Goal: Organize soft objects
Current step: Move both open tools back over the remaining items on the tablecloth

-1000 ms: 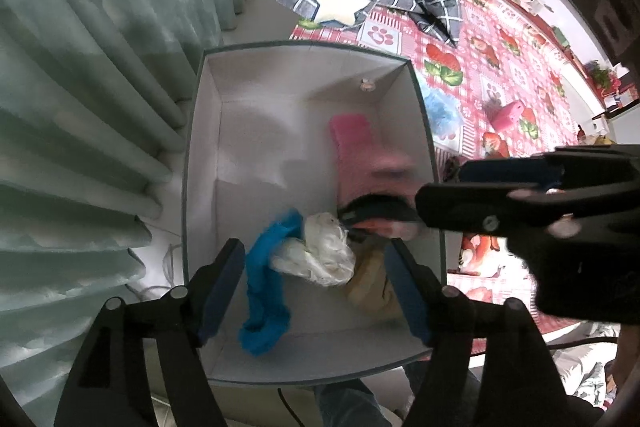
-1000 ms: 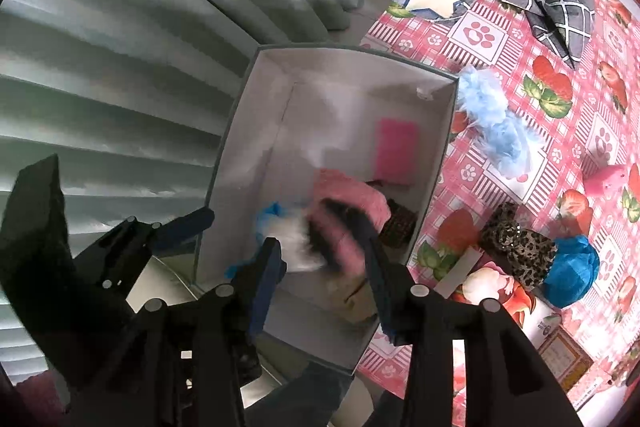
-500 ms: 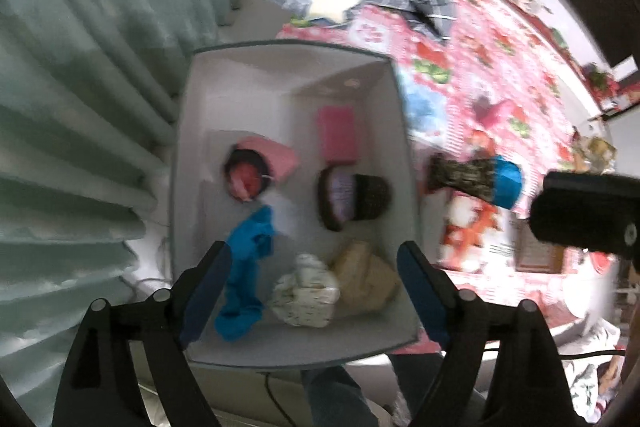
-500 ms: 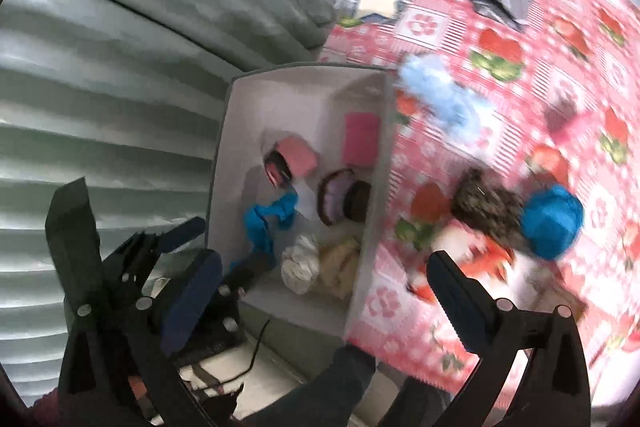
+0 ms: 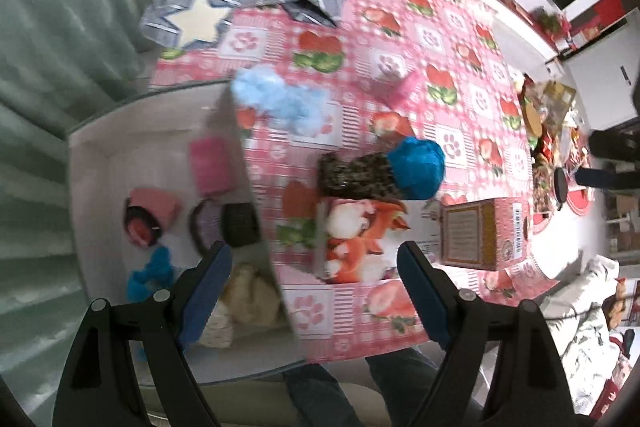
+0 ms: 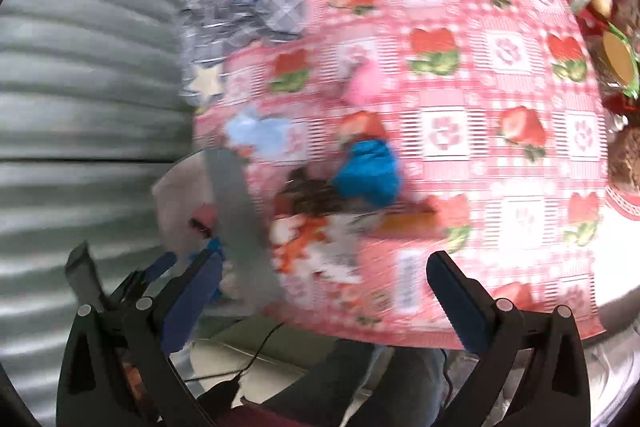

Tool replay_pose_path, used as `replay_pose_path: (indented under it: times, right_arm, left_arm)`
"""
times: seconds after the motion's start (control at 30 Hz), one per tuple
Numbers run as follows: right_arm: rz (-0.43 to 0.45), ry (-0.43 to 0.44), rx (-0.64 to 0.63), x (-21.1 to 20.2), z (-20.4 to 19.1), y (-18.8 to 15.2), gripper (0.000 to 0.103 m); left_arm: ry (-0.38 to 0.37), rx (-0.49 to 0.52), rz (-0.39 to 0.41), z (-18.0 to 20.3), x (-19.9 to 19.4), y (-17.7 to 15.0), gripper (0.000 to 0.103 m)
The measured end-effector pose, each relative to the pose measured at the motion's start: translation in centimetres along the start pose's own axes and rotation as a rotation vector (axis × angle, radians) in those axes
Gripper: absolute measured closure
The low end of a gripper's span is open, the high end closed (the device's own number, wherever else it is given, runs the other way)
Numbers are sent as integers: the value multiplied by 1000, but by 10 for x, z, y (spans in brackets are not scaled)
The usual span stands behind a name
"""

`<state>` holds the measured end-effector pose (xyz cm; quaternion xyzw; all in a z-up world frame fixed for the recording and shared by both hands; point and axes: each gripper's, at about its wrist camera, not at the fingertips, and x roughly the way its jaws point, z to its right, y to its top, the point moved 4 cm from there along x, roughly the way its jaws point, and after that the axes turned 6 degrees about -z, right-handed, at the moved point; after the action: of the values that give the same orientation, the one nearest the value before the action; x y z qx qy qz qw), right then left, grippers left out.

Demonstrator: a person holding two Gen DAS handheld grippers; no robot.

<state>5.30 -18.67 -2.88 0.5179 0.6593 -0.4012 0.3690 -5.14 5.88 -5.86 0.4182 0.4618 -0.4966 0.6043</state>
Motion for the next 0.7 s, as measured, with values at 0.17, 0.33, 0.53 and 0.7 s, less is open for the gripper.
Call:
replay_pose_path:
  times: [0.17,0.33,0.53,0.7]
  right_arm:
    - [-167,-90,-30,52,33,45,0]
    - [-325,-62,-87,112,47,75,0]
    - [-463,-42,-149,176,35,103,0]
    - [-578,-56,-208,219,27,107,0]
  left_arm:
    - [18,33,-54,25,20,9,16]
    - [53,16,-96,31,37,20,16]
    - [82,-65,-143,25,56,33,16]
    - [110,-95,-193,26,79,47,16]
